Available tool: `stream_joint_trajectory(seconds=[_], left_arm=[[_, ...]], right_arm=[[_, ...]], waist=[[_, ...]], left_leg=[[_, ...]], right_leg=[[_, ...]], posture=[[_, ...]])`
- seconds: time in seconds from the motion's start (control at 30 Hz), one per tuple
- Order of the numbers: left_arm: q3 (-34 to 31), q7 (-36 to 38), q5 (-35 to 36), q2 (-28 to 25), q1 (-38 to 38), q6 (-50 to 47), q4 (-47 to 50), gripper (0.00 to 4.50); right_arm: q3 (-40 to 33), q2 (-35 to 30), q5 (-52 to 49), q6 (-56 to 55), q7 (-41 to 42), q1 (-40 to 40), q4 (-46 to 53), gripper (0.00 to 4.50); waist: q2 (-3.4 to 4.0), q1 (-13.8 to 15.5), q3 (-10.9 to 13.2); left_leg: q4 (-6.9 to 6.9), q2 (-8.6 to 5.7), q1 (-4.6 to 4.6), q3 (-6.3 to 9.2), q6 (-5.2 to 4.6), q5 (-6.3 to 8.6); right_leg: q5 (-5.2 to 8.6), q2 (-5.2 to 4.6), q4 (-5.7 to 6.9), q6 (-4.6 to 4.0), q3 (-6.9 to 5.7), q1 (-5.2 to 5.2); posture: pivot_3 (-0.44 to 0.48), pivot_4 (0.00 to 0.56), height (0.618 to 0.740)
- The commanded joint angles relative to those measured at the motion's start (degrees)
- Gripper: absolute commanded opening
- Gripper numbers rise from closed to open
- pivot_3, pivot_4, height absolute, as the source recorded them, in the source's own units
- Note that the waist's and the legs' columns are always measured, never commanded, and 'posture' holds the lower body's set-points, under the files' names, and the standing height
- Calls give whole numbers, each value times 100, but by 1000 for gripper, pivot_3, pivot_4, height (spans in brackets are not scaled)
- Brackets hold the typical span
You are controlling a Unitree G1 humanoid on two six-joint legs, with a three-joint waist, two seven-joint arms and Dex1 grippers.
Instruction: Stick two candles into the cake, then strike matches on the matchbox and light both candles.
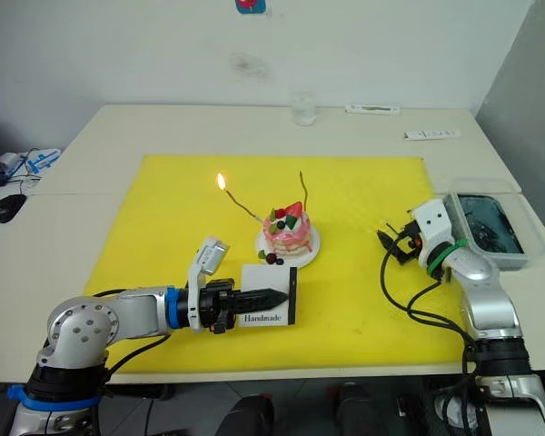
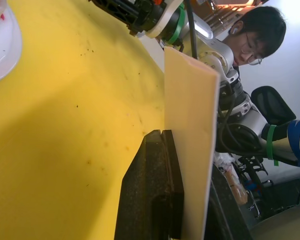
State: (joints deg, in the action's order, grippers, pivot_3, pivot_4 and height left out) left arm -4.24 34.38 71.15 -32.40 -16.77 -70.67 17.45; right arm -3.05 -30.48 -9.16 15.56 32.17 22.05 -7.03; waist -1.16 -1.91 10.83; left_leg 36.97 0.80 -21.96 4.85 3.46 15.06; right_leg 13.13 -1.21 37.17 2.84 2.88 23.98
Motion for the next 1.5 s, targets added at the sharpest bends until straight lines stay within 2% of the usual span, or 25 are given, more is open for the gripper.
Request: stream_joint_trajectory(seconds=[0.03,0.23,0.3,0.37,0.67,0.7,0.87,1.27,1.5], left_arm=[[-103,17,75,-30,-15,53,148,0],[-96,-7,63,3,-23,76,146,0],[-99,-12,65,8,-20,78,146,0],[-101,-17,69,10,-12,77,150,0],[-129,-40,72,-17,48,71,170,0],[-130,-43,70,-18,54,73,173,0],[-142,-57,77,-22,75,75,182,0],[-188,-75,111,-73,116,49,191,0],[-224,-67,152,-129,130,30,189,0]], right_arm=[[-31,42,143,-216,-134,195,-214,4450],[-130,246,143,-86,-366,366,-537,4450],[-109,295,111,0,-360,362,-537,4089],[-75,323,141,89,-398,347,-537,3548],[-168,393,123,808,-660,351,-317,237],[-196,397,98,897,-691,324,-237,32],[-268,405,-30,1168,-725,167,220,32],[-244,-209,-980,2691,68,-847,2942,32],[-177,-542,-1333,3128,301,-1722,3986,32]], waist=[[0,-1,0],[1,-4,0],[0,-4,0],[0,-3,0],[1,8,-1],[1,8,-1],[1,8,-1],[1,5,0],[1,7,0]], left_leg=[[0,0,0,0,0,0],[0,0,4,0,0,0],[1,0,3,0,0,0],[1,0,4,-1,0,0],[5,0,10,3,-1,-1],[6,0,12,4,-1,-1],[3,0,13,5,-1,-1],[1,0,12,10,-1,-1],[1,0,9,11,-1,-1]], right_leg=[[-1,0,0,1,0,0],[-3,1,6,-2,1,0],[-4,1,5,-4,1,0],[-7,1,5,-8,2,-1],[-5,1,4,4,-1,-12],[-5,1,2,4,-2,-16],[-5,0,0,2,-3,-18],[-2,0,-2,2,-8,-15],[0,0,-6,1,-11,-16]], posture=[[0,150,740],[0,150,740],[0,150,740],[0,150,740],[0,150,740],[0,150,740],[0,150,740],[0,150,740],[0,150,740]])
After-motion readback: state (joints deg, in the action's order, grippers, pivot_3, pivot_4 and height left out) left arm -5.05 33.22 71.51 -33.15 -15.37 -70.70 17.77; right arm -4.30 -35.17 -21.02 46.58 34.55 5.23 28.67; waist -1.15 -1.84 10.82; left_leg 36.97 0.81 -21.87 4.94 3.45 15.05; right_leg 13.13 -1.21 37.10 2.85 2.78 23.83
